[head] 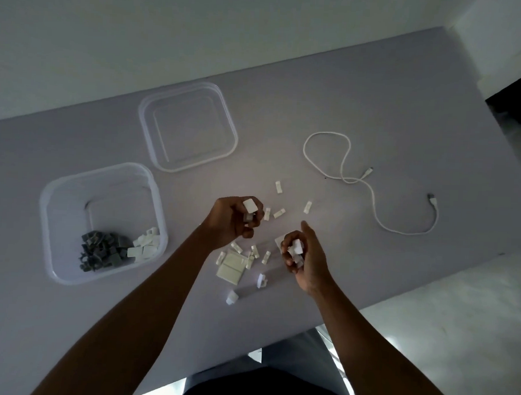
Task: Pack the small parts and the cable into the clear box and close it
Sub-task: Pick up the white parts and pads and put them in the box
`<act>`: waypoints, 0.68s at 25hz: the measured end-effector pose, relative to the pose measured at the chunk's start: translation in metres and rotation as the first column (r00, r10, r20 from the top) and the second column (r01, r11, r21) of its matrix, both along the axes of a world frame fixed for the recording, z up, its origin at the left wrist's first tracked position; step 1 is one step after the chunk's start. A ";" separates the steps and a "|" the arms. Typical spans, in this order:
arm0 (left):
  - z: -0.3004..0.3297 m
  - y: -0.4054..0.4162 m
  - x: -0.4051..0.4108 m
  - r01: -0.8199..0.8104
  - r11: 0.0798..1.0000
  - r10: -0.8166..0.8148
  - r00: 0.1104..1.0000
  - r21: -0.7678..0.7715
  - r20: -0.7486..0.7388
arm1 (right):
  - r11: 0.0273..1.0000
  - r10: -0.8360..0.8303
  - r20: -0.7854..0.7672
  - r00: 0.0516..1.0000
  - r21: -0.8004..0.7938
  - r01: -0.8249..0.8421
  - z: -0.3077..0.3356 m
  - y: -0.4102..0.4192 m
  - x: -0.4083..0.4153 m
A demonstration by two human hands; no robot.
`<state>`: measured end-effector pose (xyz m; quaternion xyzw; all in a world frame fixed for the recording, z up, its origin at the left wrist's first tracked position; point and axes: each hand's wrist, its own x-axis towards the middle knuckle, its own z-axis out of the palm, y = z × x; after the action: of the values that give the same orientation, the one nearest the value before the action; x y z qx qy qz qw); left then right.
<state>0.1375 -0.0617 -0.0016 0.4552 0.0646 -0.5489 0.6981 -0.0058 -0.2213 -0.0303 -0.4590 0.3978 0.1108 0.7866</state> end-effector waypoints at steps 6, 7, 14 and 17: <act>0.013 0.046 -0.024 -0.111 0.985 0.118 0.992 0.131 -0.042 | 0.426 0.374 -0.196 0.907 -0.832 -0.355 -0.034 0.035 -0.039; 0.010 0.051 -0.027 -0.081 0.960 0.080 0.997 0.267 0.012 | 0.354 0.413 -0.223 0.883 -0.854 -0.381 -0.036 0.043 -0.048; -0.035 0.073 -0.091 0.128 0.382 -0.853 0.431 0.915 0.296 | 0.194 0.457 -0.301 0.837 -0.885 -0.424 -0.043 0.075 -0.067; -0.040 0.074 -0.120 0.071 0.219 -0.964 0.172 0.973 0.205 | 0.208 0.465 -0.346 0.815 -0.852 -0.480 -0.044 0.079 -0.067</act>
<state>0.0173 0.0124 -0.0417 0.8933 -0.2390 -0.3802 0.0169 -0.0724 -0.1425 -0.0746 -0.9103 0.2360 0.1094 0.3221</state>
